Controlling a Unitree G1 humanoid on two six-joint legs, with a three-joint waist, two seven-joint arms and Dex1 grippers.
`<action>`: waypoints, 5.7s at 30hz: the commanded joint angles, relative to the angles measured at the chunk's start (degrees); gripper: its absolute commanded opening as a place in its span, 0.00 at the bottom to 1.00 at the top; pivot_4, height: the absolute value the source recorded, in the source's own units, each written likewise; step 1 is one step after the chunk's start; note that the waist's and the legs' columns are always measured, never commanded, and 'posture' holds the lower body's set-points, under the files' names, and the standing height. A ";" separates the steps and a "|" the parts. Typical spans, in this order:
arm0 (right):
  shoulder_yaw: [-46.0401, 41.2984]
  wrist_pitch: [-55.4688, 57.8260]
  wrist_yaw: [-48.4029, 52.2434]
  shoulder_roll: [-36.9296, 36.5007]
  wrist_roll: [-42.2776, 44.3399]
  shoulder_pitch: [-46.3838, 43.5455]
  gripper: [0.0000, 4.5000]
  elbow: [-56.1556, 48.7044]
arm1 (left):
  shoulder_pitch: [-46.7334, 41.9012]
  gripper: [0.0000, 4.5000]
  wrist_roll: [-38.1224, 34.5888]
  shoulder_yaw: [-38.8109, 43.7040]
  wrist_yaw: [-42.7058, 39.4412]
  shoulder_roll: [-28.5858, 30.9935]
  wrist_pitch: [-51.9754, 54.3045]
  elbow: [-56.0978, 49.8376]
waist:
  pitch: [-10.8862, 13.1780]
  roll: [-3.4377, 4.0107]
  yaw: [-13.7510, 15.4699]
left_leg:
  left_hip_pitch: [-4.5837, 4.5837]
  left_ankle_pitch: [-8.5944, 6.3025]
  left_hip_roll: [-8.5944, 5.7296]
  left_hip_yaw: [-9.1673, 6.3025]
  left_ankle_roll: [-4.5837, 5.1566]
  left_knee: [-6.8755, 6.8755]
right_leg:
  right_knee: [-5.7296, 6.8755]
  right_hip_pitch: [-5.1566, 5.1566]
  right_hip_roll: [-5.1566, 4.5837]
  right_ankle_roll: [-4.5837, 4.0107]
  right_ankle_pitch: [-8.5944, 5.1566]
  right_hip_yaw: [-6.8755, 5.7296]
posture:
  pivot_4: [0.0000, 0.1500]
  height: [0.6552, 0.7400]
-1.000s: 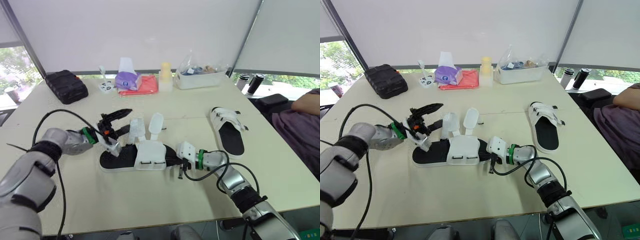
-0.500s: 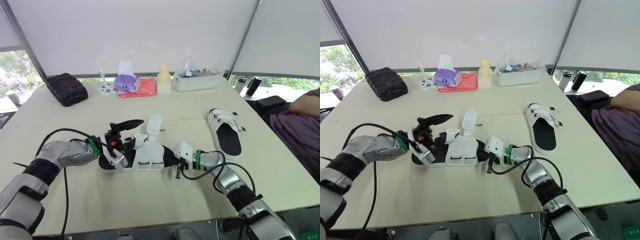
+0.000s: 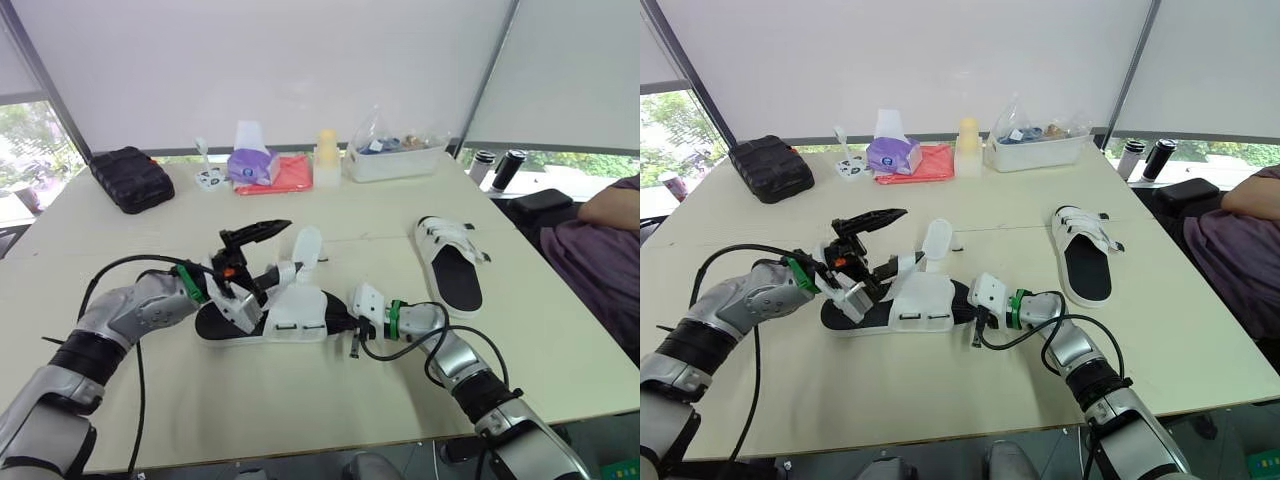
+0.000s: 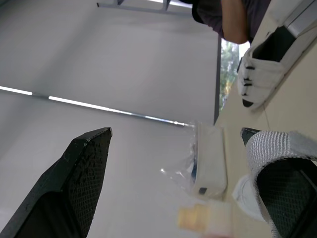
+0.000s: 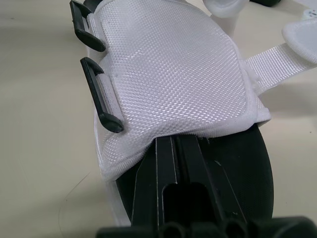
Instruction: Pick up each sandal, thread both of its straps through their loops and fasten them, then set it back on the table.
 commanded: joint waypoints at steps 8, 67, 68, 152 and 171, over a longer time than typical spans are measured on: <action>2.94 4.01 -2.15 -0.47 -7.08 2.81 0.00 11.14 | -1.02 0.96 -7.46 6.44 -5.82 -2.89 2.89 -3.35 | 0.05 0.06 -0.07 | -0.07 0.00 0.50 0.46 0.00 -0.02 | -0.01 -0.06 0.01 -0.07 -0.02 -0.15 | 1.00 1.00; 3.98 0.93 -3.31 0.80 -7.51 -0.32 0.00 18.92 | 7.23 0.98 -71.96 10.45 -30.71 -13.60 104.74 -31.39 | 0.15 0.39 -1.16 | 0.56 0.24 -0.31 -2.45 -0.54 -0.88 | -0.99 -0.31 0.75 -0.53 -0.01 -1.35 | 1.00 1.00; 3.93 0.97 -3.38 0.78 -7.49 -0.28 0.00 18.83 | 6.58 0.98 -70.83 9.99 -31.06 -14.69 104.56 -30.23 | 0.16 0.44 -1.13 | 0.52 0.25 -0.31 -2.49 -0.57 -0.88 | -0.99 -0.36 0.78 -0.53 -0.01 -1.34 | 1.00 1.00; 4.28 1.80 -4.46 1.27 -7.47 0.98 0.00 17.85 | -16.14 0.01 -41.88 -15.49 -91.72 1.81 81.02 1.88 | 0.22 0.76 -1.30 | -0.14 0.65 -1.08 -4.07 -1.25 -1.18 | -0.89 -1.05 0.70 -0.51 0.00 -1.25 | 1.00 1.00; 4.72 1.07 -4.40 1.77 -7.79 1.25 0.00 18.98 | 1.35 0.86 -56.79 11.69 -81.82 7.36 106.51 -23.38 | 0.27 0.69 -1.29 | -0.09 0.64 -1.05 -4.04 -1.24 -1.39 | -0.90 -1.08 0.65 -0.52 0.00 -1.19 | 1.00 1.00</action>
